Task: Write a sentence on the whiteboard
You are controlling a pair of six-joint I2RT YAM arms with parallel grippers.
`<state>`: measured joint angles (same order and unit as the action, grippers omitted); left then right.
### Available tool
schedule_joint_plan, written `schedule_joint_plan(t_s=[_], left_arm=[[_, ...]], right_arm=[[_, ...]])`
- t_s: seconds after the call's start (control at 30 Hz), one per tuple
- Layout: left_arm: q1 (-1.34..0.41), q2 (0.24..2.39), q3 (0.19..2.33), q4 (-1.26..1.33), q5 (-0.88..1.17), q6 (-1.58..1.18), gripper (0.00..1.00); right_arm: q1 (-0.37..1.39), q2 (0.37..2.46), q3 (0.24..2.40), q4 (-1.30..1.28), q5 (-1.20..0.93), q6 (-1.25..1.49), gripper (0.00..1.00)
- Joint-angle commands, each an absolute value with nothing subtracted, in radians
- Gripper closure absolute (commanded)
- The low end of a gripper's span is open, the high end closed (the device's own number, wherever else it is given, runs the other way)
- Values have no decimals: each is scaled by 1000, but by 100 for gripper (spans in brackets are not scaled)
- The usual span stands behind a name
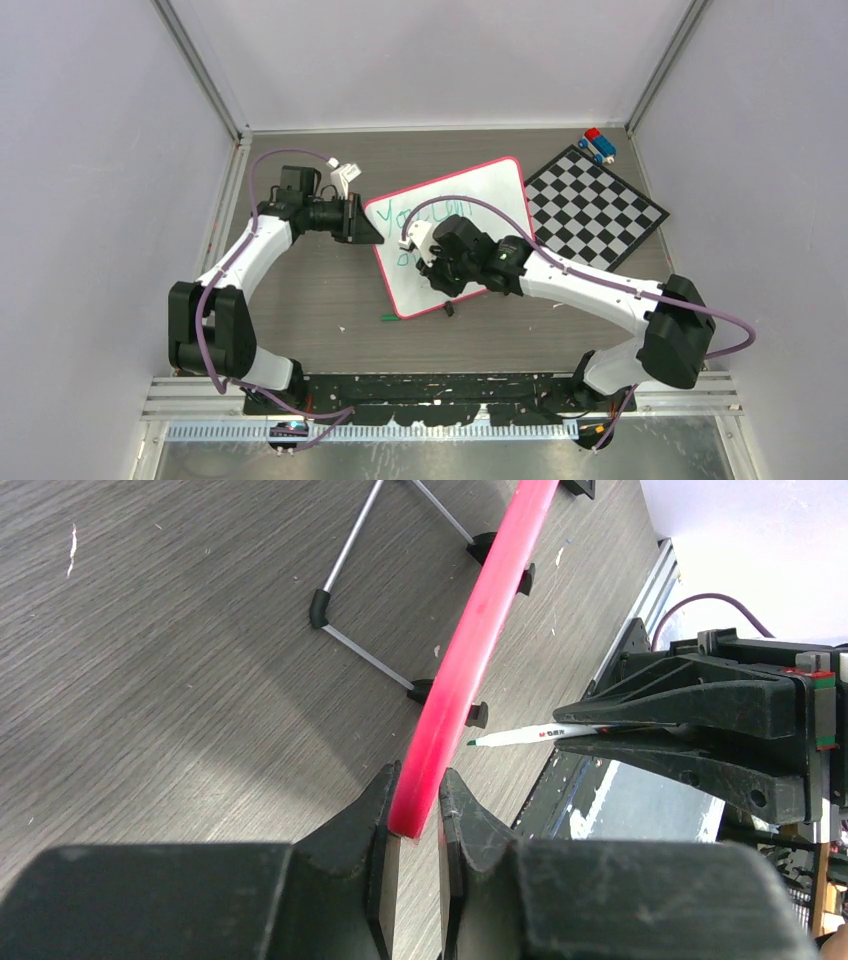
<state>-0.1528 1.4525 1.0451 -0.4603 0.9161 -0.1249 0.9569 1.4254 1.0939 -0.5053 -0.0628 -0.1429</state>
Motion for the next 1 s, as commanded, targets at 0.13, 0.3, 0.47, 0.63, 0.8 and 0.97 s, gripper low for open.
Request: schedule_joint_plan(t_s=[0.13,0.3,0.47,0.63,0.8,0.97], left_arm=[[-158,1466,1050,-439,871,-121,100],[-159,1461,1047,-439,867,-118,100],[-159,1462,1048,-439,868,-120,100],[-157,1463,1057,-437,869,-123,100],[-158,1465,1056,-440,869,-124,100],[-157,1463,1060,-443,868,-122,100]], right_arm=[[966,1459,1091,-437,39,-176,100],[962,1435,1079,-467,112,-194,100],[929,1402,1075,-496,129,-199,100],[923,1387,1076,-516,132,-199,100],[923,1378,1114,-548,75,-194,100],[923,1367,1154,-554,-24,-196,100]])
